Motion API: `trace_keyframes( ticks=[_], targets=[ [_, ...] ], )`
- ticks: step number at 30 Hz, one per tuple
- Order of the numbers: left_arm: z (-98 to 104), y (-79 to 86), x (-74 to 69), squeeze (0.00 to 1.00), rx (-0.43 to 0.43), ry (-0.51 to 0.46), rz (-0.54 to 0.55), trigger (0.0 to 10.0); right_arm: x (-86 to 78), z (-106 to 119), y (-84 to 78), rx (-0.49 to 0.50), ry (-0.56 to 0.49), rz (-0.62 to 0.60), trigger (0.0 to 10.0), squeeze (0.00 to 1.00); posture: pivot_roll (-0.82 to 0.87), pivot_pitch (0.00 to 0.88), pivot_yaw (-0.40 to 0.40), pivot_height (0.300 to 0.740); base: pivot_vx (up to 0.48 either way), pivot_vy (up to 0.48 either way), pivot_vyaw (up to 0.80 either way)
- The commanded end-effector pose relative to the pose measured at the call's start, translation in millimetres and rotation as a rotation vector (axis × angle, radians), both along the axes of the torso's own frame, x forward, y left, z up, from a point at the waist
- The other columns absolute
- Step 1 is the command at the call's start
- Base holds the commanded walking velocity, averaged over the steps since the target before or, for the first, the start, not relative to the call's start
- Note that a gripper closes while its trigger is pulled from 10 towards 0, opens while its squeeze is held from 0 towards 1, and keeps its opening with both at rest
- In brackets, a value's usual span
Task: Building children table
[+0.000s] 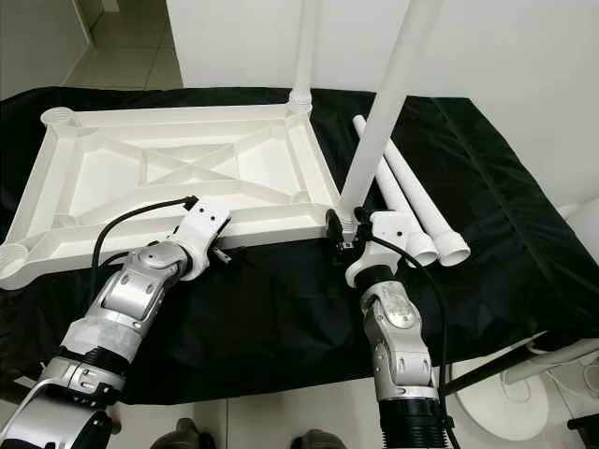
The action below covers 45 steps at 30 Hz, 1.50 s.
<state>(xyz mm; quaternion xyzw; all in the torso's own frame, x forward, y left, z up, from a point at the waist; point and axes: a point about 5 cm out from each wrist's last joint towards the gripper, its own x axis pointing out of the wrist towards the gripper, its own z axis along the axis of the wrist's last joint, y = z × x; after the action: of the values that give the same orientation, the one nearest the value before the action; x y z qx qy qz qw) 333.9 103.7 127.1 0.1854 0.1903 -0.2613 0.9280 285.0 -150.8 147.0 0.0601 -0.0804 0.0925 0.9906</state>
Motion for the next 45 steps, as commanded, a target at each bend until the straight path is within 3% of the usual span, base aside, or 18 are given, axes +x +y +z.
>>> trace_keyframes(
  ticks=[1,5,6,25,26,27,28,32,33,36,39,40,44,45],
  targets=[
    [3,20.5,8.1,0.00,0.039,-0.049,0.181,3.5,0.6,-2,0.6,-0.005,0.003,0.001,10.0,0.00,-0.06,0.030,-0.025,0.740,0.000,0.000,0.00],
    [4,20.6,8.8,0.00,0.035,-0.050,0.183,3.4,1.1,-2,0.6,-0.006,0.002,0.001,10.0,0.00,-0.06,0.026,-0.027,0.740,0.000,0.000,0.00],
    [4,19.6,8.7,0.00,0.030,-0.050,0.182,0.0,1.6,-2,0.7,-0.007,0.002,0.002,10.0,0.00,-0.06,0.025,-0.027,0.740,0.000,0.000,0.00],
    [7,2.9,4.8,0.00,-0.013,-0.056,0.138,0.0,2.8,-2,3.1,-0.010,0.000,0.009,10.0,0.00,-0.06,0.024,-0.027,0.740,0.000,0.000,0.00],
    [8,0.6,4.4,0.00,-0.022,-0.062,0.125,0.5,3.1,-2,3.3,-0.011,-0.001,0.009,10.0,0.00,-0.06,0.023,-0.026,0.740,0.000,0.000,0.00],
    [9,-1.6,4.1,0.00,-0.027,-0.068,0.112,3.8,3.5,-2,3.4,-0.011,-0.001,0.008,10.0,0.00,-0.06,0.023,-0.026,0.740,0.000,0.000,0.00],
    [10,-4.2,3.8,0.00,-0.025,-0.079,0.094,10.0,3.5,-2,3.6,-0.012,-0.002,0.009,10.0,0.00,-0.06,0.023,-0.027,0.740,0.000,0.000,0.00],
    [12,-8.4,3.0,0.00,-0.025,-0.095,0.061,10.0,3.8,-1,4.1,-0.012,-0.003,0.009,10.0,0.00,-0.06,0.023,-0.026,0.740,0.000,0.000,0.00],
    [13,-12.6,-0.1,1.00,-0.077,-0.081,0.027,10.0,3.7,-2,4.4,-0.012,-0.003,0.010,10.0,0.00,-0.06,0.023,-0.026,0.740,0.000,0.000,0.00],
    [17,-21.2,-8.5,1.00,-0.149,-0.069,-0.065,10.0,3.6,-2,5.0,-0.013,-0.006,0.011,10.0,0.00,-0.06,0.020,-0.024,0.740,0.000,0.000,0.00],
    [19,-27.2,-15.6,1.00,-0.146,-0.084,-0.156,10.0,4.0,-2,5.2,-0.014,-0.008,0.011,10.0,0.00,-0.06,0.019,-0.023,0.740,0.000,0.000,0.00],
    [19,-30.0,-21.0,0.81,-0.148,-0.085,-0.217,10.0,4.3,-1,5.2,-0.014,-0.009,0.011,10.0,0.00,-0.06,0.019,-0.022,0.740,0.000,0.000,0.00],
    [20,-31.6,-24.7,0.81,-0.151,-0.084,-0.255,10.0,4.4,-1,5.2,-0.014,-0.010,0.011,10.0,0.00,-0.06,0.019,-0.022,0.740,0.000,0.000,0.00],
    [22,-32.8,-36.6,0.00,-0.155,-0.097,-0.357,10.0,4.9,-1,4.9,-0.017,-0.012,0.009,10.0,0.00,-0.06,0.014,-0.020,0.740,0.000,0.000,0.00]
  ],
)
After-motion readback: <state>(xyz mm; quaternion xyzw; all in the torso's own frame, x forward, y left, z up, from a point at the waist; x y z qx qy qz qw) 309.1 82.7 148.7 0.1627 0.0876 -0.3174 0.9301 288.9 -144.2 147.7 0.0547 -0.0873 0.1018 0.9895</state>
